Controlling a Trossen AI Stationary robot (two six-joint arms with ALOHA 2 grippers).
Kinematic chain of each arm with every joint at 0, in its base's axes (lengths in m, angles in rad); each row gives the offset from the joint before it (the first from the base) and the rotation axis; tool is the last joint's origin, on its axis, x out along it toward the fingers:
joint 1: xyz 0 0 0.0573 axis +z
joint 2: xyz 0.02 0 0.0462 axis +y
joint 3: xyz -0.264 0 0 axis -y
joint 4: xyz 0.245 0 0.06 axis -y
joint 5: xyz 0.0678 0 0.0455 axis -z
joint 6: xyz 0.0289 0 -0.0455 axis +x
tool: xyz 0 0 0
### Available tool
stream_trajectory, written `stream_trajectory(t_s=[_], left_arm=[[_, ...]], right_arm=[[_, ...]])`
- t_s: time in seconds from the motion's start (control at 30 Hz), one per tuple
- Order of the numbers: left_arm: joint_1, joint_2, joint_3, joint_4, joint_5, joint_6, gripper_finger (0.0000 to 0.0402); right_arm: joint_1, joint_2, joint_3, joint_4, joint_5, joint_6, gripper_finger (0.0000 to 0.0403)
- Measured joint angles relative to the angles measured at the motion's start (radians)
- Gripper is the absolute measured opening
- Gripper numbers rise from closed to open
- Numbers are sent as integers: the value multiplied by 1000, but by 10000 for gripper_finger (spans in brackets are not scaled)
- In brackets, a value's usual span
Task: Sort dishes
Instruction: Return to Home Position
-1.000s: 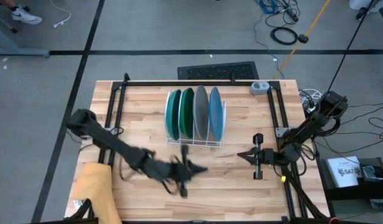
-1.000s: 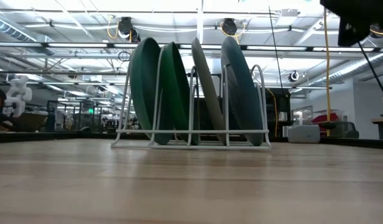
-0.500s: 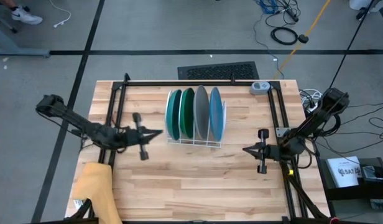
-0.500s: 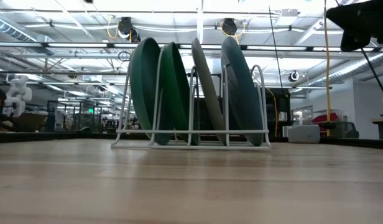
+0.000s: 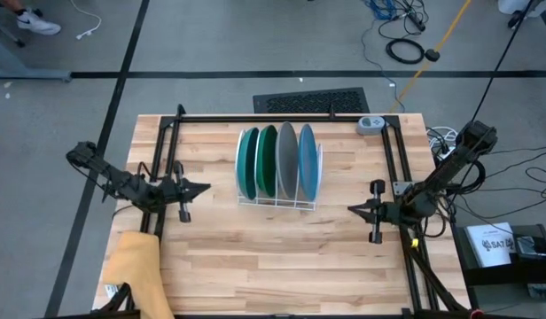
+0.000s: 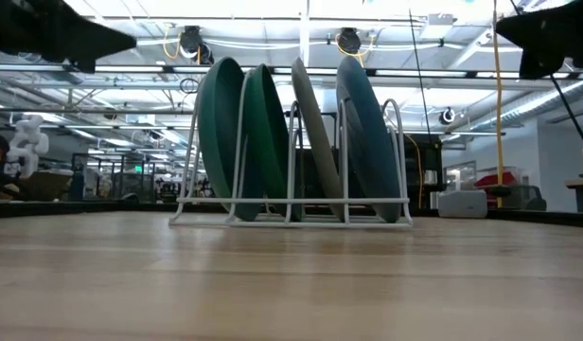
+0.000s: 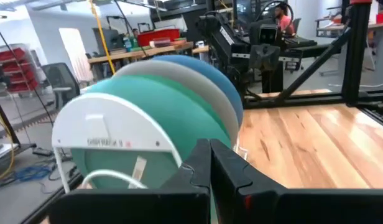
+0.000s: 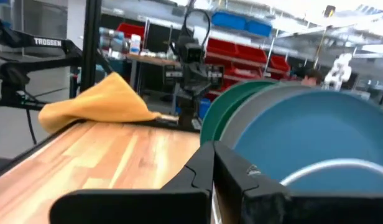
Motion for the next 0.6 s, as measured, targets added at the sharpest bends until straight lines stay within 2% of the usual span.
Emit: stream_trajectory(t_s=[0.23, 0.4, 0.6], left_arm=[[-11, -162, -58, -103, -18, -15, 0], [-11, -235, -64, -168, -21, -12, 0], [-11, -235, -64, -239, -43, -53, 0]], right_arm=[[-49, -83, 0, -214, 0, 155, 0], [-81, -150, 0, -298, -9, 148, 0], [-121, -291, 0, -442, -23, 118, 0]])
